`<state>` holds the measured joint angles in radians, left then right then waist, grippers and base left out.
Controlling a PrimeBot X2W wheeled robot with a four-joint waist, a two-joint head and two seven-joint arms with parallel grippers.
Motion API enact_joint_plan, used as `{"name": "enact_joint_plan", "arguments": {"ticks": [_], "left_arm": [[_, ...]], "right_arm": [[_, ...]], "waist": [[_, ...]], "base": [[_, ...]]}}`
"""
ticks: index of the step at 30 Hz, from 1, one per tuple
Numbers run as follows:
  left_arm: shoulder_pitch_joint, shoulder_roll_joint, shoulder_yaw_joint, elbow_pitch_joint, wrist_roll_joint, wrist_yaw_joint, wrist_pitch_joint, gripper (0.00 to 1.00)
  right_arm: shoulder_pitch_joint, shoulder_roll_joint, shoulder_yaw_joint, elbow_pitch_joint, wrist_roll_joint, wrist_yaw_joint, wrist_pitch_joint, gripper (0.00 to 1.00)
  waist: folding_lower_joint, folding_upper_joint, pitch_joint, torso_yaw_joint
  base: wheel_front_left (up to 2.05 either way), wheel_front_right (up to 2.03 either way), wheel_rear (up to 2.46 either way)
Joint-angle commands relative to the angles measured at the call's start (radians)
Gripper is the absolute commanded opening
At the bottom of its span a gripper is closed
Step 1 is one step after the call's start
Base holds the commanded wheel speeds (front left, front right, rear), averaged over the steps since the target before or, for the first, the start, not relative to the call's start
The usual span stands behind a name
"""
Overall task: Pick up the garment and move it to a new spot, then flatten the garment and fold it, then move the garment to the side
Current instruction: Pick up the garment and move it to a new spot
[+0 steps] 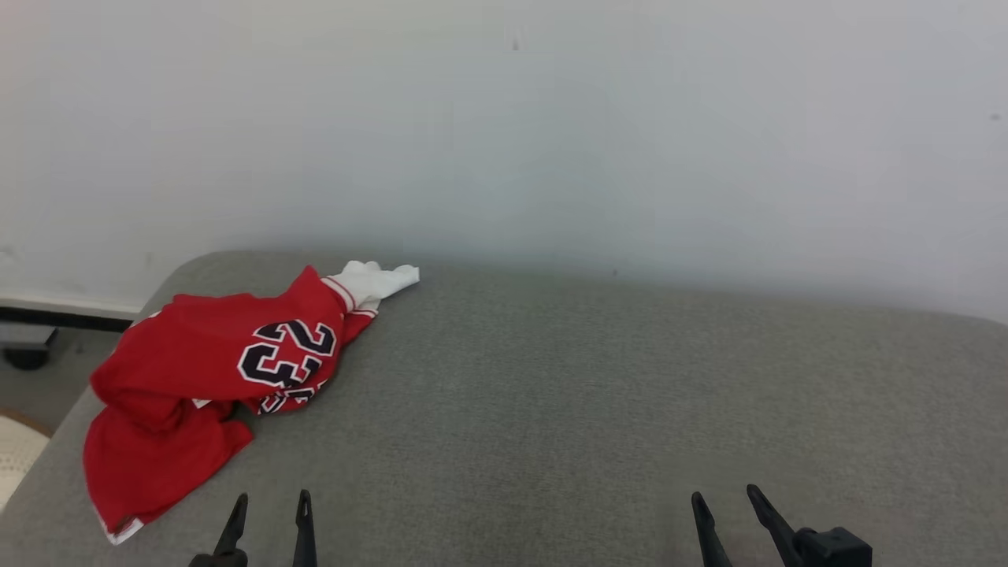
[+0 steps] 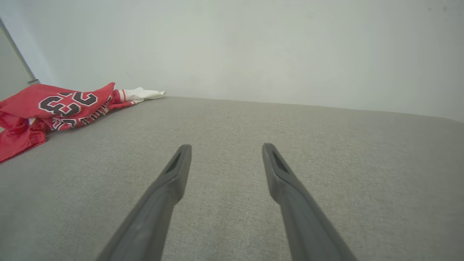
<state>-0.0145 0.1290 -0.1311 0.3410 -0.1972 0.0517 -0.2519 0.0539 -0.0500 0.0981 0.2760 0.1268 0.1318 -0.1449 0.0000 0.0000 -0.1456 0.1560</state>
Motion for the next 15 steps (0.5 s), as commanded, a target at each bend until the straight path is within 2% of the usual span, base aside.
{"name": "enact_joint_plan", "arguments": {"ticks": [1,6,10,15], "left_arm": [[0.01,0.011,0.001,-0.01,-0.015,-0.01,0.01,1.0],[0.002,0.042,0.017,-0.033,-0.04,-0.028,0.053,1.0],[0.012,0.064,0.028,-0.062,-0.046,-0.022,0.076,1.0],[0.032,0.077,0.059,-0.106,-0.062,0.0,0.07,1.0]], "right_arm": [[-0.006,-0.001,0.008,0.004,0.011,-0.002,-0.009,1.0],[-0.02,0.0,0.022,0.009,0.03,-0.002,-0.024,1.0],[-0.029,0.0,0.035,0.015,0.048,-0.002,-0.034,1.0],[-0.069,0.0,0.069,0.017,0.054,-0.002,-0.036,1.0]], "waist": [[0.0,0.0,0.011,0.097],[0.0,0.0,0.021,0.2],[0.0,0.0,0.024,0.271],[0.0,0.0,0.056,0.3]], "base": [[0.0,0.0,0.0],[0.0,0.0,0.0],[0.0,0.0,0.0],[0.0,0.0,0.0]]}}
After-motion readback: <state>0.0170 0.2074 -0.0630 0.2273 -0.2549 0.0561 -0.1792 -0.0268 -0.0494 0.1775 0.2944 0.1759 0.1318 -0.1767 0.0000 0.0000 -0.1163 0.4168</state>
